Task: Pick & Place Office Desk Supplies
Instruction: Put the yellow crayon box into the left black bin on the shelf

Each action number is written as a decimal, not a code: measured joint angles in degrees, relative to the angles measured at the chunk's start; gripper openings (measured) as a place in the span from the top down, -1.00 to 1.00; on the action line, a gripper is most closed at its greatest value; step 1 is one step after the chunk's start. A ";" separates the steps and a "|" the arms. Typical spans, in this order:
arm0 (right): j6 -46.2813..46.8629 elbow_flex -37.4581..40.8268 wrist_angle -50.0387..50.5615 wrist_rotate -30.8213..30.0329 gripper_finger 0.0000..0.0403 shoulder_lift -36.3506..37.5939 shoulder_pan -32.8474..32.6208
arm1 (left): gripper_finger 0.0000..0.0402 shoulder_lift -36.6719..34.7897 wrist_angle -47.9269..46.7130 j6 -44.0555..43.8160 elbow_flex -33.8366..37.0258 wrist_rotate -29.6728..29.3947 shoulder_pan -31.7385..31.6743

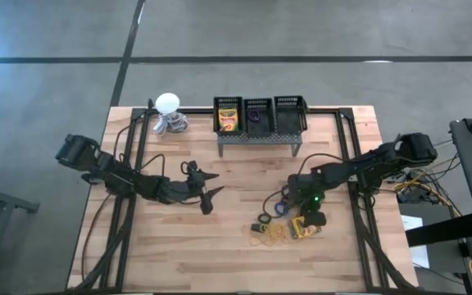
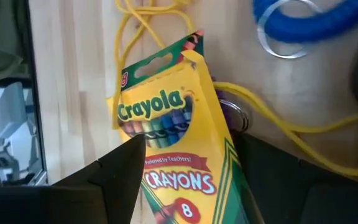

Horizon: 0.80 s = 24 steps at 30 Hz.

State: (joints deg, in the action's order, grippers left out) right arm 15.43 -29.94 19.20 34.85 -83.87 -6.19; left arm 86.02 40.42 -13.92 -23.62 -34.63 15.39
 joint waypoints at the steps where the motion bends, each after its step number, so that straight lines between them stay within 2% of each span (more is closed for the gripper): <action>1: -0.70 -0.06 -0.14 0.50 -0.25 -0.71 -0.10 | -0.15 0.00 0.00 -0.01 0.00 0.02 0.01; 6: -4.55 -0.58 -1.00 3.82 -0.18 -3.52 0.01 | -0.15 0.00 -0.06 -0.03 0.00 0.02 0.01; 12: -5.61 -0.87 -2.90 4.79 0.04 -6.04 -0.03 | -0.15 0.00 -0.69 -0.73 0.04 0.05 0.01; 18: -6.01 -0.98 -2.94 5.66 0.39 -5.89 -0.09 | -0.15 0.00 -1.48 -1.26 0.04 0.15 0.01; 24: -3.26 -2.35 -2.61 10.57 0.79 1.21 -0.25 | -0.15 0.00 -1.46 -1.38 0.04 0.13 0.03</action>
State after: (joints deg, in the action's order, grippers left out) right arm 12.17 -32.29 16.59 45.41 -82.65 -6.44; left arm 86.02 38.96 -15.30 -23.57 -34.50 15.42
